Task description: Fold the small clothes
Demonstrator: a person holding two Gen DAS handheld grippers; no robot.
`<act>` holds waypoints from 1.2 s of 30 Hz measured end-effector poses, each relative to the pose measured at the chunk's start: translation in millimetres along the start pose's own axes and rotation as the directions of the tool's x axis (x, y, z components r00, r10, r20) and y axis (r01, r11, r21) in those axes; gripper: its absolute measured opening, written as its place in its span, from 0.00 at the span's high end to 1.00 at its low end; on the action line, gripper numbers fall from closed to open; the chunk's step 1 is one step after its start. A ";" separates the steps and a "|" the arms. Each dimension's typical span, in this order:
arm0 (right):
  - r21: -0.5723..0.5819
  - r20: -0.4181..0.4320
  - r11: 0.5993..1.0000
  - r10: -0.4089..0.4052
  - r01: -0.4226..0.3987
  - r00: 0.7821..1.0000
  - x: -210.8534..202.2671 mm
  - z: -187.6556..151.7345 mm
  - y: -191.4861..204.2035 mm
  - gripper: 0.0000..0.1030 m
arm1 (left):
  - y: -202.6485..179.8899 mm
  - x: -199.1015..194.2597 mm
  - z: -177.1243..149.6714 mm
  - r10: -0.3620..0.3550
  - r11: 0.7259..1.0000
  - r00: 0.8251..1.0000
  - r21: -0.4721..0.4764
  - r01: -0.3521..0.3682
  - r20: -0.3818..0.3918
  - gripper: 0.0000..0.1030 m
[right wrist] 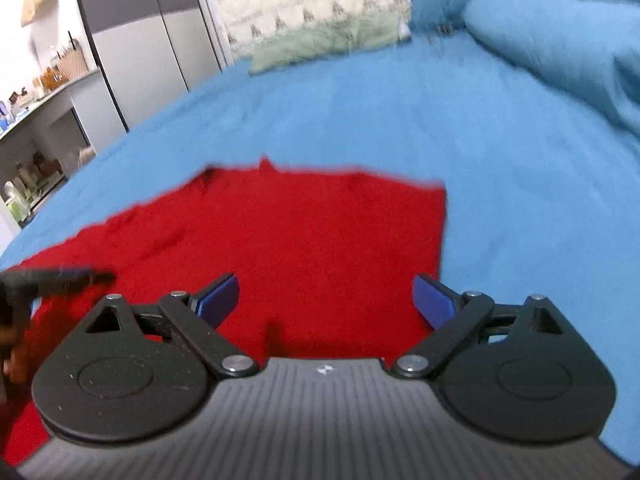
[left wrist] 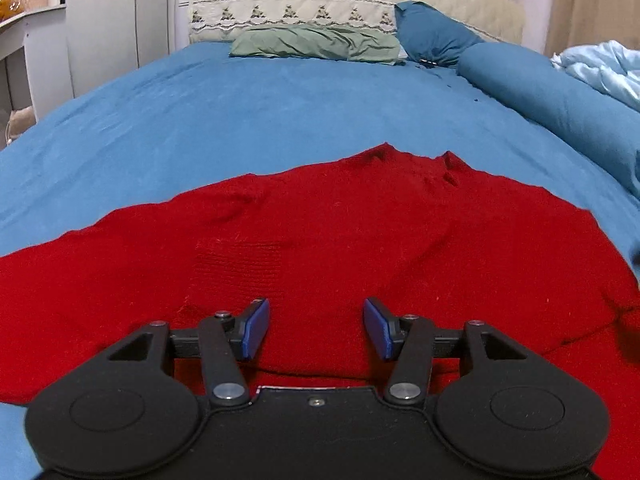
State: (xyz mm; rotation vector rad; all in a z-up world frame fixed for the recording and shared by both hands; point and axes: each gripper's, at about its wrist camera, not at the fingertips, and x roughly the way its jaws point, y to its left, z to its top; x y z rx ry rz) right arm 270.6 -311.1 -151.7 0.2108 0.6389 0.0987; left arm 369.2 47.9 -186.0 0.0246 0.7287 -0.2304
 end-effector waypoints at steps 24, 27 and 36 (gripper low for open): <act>0.022 0.047 1.000 -0.023 0.022 0.999 -16.4 54.5 36.7 0.00 | 47.9 -108.8 20.2 0.067 0.993 0.992 -0.108 -0.055 0.111 0.01; -0.006 0.035 1.000 -0.016 0.016 0.999 -38.0 52.2 60.9 0.00 | 78.1 -142.3 16.4 0.119 0.983 0.983 -0.157 -0.097 0.139 0.00; -0.084 -0.044 0.995 0.045 -0.049 0.998 -42.9 33.4 131.5 0.00 | 192.7 -185.6 -24.7 0.318 0.872 0.941 -0.426 -0.243 0.114 0.02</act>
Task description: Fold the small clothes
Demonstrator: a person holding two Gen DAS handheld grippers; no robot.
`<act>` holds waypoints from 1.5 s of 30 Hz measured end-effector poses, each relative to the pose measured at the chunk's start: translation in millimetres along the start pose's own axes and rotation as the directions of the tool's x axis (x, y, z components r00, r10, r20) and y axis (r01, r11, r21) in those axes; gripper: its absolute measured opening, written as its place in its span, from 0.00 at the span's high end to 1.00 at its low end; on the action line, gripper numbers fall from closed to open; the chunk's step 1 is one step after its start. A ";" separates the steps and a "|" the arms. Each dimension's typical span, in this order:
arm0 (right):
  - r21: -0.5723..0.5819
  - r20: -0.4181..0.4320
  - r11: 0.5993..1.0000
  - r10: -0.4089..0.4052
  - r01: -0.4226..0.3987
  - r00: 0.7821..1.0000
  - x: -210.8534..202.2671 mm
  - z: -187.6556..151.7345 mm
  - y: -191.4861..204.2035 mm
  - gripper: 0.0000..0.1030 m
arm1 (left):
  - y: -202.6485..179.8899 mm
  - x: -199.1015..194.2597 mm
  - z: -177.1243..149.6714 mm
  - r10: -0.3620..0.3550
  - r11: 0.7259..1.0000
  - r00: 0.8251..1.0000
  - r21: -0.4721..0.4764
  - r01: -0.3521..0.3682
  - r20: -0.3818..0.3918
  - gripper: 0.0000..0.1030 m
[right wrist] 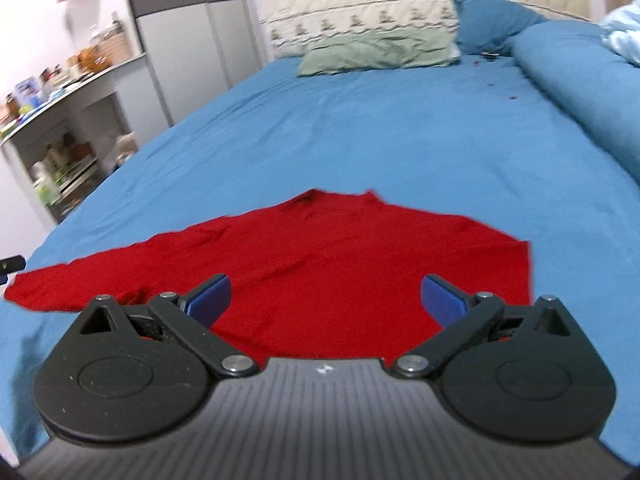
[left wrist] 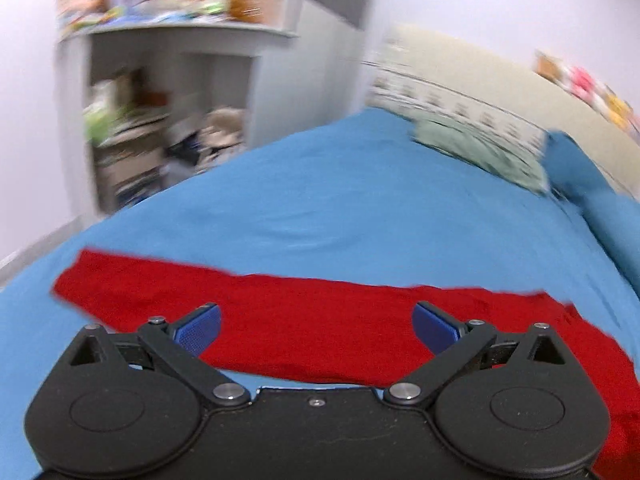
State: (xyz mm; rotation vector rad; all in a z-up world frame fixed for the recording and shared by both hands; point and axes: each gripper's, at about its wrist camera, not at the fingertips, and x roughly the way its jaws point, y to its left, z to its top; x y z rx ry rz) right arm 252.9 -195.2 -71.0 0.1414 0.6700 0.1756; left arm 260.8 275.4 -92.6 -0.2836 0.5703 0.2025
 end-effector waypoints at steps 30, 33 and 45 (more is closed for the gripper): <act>-0.021 -0.095 0.996 0.086 -0.088 0.992 85.1 -30.4 86.0 0.00 | 82.6 76.1 19.8 0.180 0.951 0.983 -0.263 -0.165 0.035 0.95; 0.015 -0.072 0.996 0.084 -0.083 0.994 75.1 -24.1 73.3 0.00 | 25.2 65.4 34.4 0.084 0.983 0.994 -0.168 -0.070 0.075 0.95; 0.126 -0.019 0.991 -0.044 0.046 0.999 24.9 -19.3 -4.0 0.00 | -250.2 64.0 -51.0 -0.397 0.878 0.894 0.195 0.436 -0.210 0.95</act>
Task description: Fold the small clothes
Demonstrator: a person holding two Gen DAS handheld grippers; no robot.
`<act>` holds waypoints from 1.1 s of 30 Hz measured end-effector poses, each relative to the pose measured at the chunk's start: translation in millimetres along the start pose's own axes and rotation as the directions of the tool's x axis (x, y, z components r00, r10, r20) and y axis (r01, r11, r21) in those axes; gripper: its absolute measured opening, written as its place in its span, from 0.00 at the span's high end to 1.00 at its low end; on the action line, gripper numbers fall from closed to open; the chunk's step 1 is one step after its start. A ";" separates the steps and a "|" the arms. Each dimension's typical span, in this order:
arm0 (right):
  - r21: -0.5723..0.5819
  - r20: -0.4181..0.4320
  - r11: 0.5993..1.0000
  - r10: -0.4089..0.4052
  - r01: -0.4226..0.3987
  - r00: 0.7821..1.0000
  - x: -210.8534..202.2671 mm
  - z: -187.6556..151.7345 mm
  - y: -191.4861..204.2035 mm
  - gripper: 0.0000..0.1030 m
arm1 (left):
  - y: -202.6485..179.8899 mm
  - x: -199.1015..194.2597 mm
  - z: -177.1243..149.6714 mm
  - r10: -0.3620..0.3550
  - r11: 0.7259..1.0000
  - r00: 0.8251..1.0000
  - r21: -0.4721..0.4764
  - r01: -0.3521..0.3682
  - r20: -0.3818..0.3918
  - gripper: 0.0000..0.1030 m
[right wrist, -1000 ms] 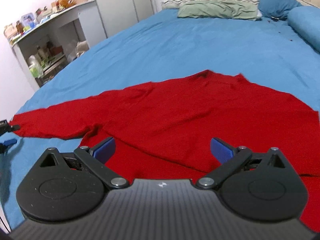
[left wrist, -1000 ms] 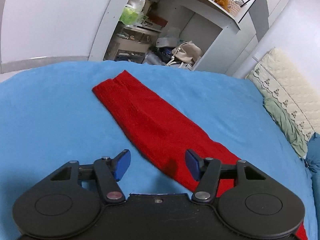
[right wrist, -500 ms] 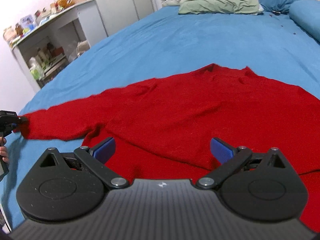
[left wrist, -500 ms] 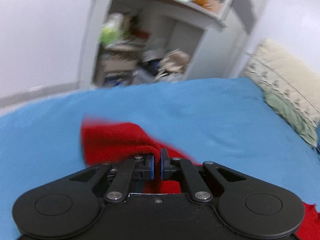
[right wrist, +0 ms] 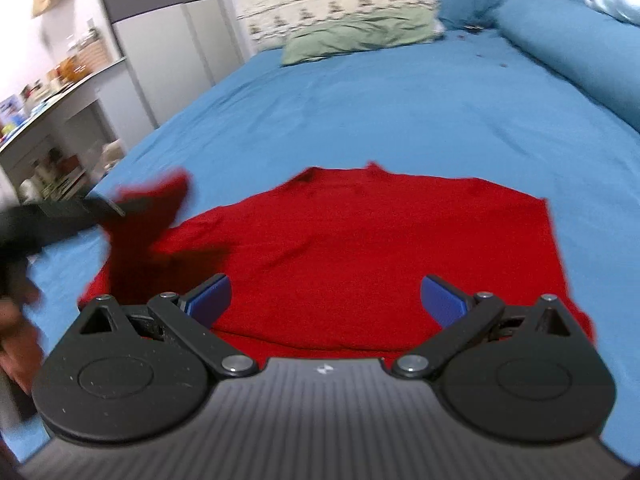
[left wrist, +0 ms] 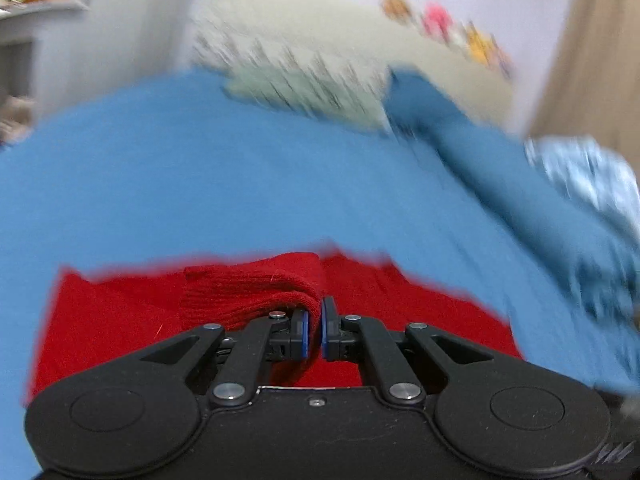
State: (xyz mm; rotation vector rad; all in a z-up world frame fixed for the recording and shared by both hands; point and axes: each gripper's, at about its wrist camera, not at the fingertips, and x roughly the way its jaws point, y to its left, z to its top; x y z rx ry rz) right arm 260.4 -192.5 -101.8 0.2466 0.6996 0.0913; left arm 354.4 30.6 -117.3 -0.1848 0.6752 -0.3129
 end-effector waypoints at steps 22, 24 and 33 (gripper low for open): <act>-0.176 -0.101 0.984 0.020 -0.037 0.995 19.4 -2.8 28.2 0.00 | 26.6 -20.3 -41.3 0.151 0.978 0.984 0.156 -0.135 -0.099 0.07; -0.266 -0.123 0.964 -0.004 -0.029 0.992 37.9 -8.6 49.6 0.00 | 37.2 -21.3 -41.9 0.155 0.981 0.982 0.132 -0.139 -0.113 0.07; -0.440 -0.162 0.898 -0.112 0.030 0.981 113.4 -28.8 97.6 0.16 | 62.6 -28.0 -50.3 0.185 0.978 0.972 0.126 -0.167 -0.145 0.07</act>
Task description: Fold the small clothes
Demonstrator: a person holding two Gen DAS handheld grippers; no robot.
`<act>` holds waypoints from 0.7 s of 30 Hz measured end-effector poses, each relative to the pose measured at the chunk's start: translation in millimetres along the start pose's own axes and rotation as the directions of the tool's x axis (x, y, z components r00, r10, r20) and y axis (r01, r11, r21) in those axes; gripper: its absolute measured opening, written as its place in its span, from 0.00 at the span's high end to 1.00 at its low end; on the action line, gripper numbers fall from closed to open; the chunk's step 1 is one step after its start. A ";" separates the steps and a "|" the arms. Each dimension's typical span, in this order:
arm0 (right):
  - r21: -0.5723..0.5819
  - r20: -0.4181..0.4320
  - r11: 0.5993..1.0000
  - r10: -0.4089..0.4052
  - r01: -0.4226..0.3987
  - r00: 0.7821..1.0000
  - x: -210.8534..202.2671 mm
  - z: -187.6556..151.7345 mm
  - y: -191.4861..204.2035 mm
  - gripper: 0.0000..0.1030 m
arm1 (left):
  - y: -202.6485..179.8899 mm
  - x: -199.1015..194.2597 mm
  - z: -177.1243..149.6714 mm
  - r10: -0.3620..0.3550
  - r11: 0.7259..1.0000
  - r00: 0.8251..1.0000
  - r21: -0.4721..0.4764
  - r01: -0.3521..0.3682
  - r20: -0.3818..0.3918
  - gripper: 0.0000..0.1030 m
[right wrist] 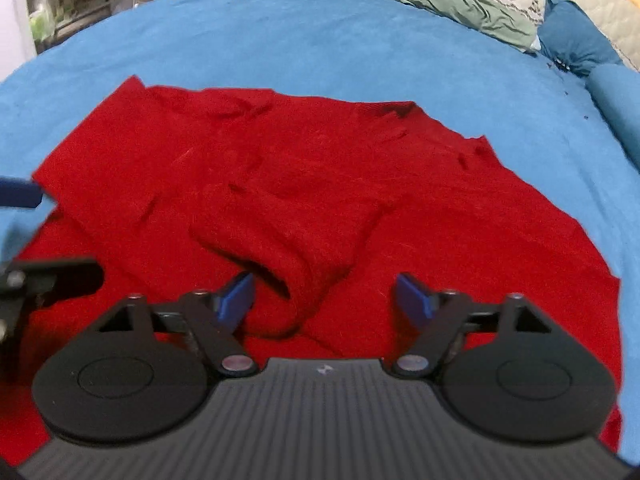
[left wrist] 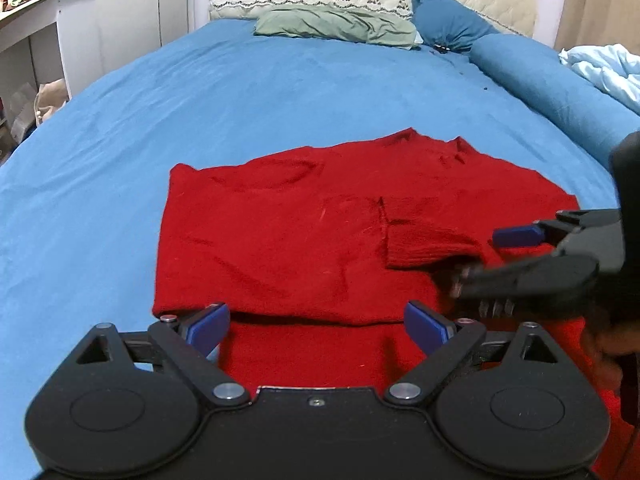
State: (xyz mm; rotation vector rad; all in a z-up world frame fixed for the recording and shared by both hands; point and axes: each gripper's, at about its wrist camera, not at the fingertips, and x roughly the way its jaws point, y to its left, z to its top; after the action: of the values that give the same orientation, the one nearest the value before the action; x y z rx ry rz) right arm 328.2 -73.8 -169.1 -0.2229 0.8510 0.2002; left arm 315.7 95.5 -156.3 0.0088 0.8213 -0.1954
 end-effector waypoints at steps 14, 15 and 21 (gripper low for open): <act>0.509 0.165 0.843 0.104 -0.175 0.981 -21.4 -50.4 -91.6 0.19 | 15.4 7.2 -5.0 0.031 0.999 0.999 -0.009 -0.031 -0.024 0.07; 0.500 0.170 0.847 0.108 -0.180 0.979 -22.4 -50.6 -90.6 0.19 | 14.9 8.9 -5.5 0.034 0.999 0.999 -0.008 -0.035 -0.029 0.07; 0.462 0.146 0.879 0.061 -0.123 0.987 -21.6 -46.6 -87.6 0.62 | 17.3 14.3 -7.7 0.055 0.998 0.997 -0.006 -0.055 -0.047 0.07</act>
State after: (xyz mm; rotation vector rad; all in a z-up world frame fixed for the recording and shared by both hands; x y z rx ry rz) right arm 303.8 -172.3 -172.4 0.2863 0.7585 0.0904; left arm 322.6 110.7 -173.2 0.0292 0.8674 -0.1409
